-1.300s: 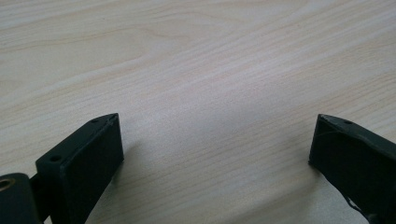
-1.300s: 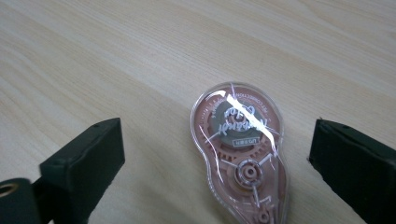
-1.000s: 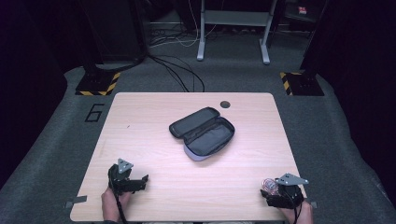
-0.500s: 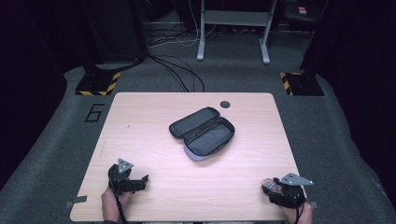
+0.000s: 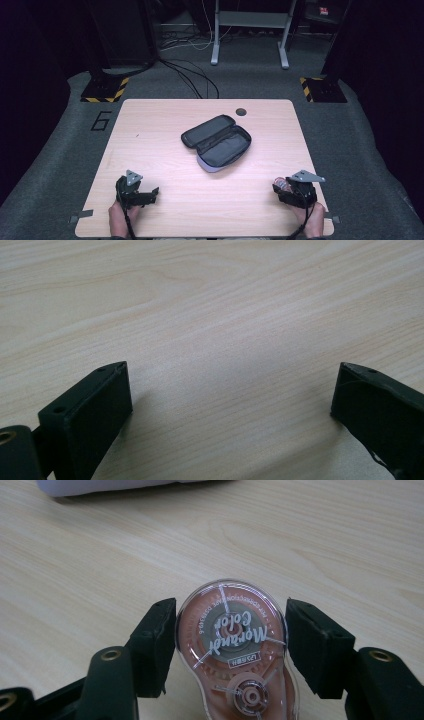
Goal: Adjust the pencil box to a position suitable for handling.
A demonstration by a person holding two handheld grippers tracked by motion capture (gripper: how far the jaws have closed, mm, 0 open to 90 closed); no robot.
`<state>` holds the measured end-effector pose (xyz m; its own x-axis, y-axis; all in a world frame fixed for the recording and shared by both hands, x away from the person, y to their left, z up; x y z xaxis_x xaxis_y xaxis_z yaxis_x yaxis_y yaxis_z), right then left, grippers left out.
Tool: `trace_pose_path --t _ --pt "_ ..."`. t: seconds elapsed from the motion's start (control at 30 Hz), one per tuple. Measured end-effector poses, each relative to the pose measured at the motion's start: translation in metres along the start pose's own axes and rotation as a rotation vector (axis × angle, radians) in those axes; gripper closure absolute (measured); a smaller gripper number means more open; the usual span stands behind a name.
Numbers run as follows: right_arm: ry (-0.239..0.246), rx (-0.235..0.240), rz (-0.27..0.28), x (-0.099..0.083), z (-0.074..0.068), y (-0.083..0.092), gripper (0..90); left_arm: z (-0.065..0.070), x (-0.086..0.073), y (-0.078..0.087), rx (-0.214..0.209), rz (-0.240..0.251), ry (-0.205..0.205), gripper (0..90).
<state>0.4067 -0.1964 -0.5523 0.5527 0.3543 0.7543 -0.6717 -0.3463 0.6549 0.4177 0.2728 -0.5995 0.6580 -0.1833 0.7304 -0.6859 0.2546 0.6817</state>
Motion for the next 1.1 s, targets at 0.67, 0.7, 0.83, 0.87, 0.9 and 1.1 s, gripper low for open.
trace_pose_path --t 0.67,0.7,0.83,0.87,0.9,1.1 --pt "-0.064 -0.013 -0.096 0.007 -0.01 -0.049 38.7 0.0 0.0 0.0 -0.001 0.0 -0.001 2.7" --pt "-0.064 -0.013 -0.096 0.007 -0.01 -0.049 38.7 0.0 0.0 0.0 -0.001 0.0 0.0 2.7" --pt "-0.074 -0.015 -0.107 0.007 -0.011 -0.052 38.5 0.0 0.0 0.0 -0.001 0.0 0.0 2.7" --pt "-0.077 -0.013 -0.108 0.007 -0.011 -0.053 38.5 0.0 0.0 0.0 0.003 0.005 0.001 2.7" --pt "-0.075 -0.007 -0.105 0.007 -0.012 -0.054 38.5 0.0 0.0 0.0 0.003 0.005 0.001 2.7" --pt "-0.07 0.009 -0.114 0.007 -0.013 -0.055 28.9 0.0 0.0 0.0 0.002 0.004 0.0 2.6"
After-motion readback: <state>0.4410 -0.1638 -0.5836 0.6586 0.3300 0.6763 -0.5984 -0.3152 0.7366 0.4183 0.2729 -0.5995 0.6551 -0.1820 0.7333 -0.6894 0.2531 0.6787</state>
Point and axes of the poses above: each handheld gripper's, and its own axes: y roughly backward along the jaws, x roughly out of its top, z roughly to its right, the point moved 10 cm from there along -y, roughly forward along the jaws, and after that the axes turned 4 degrees about y, right-handed, at the moved point
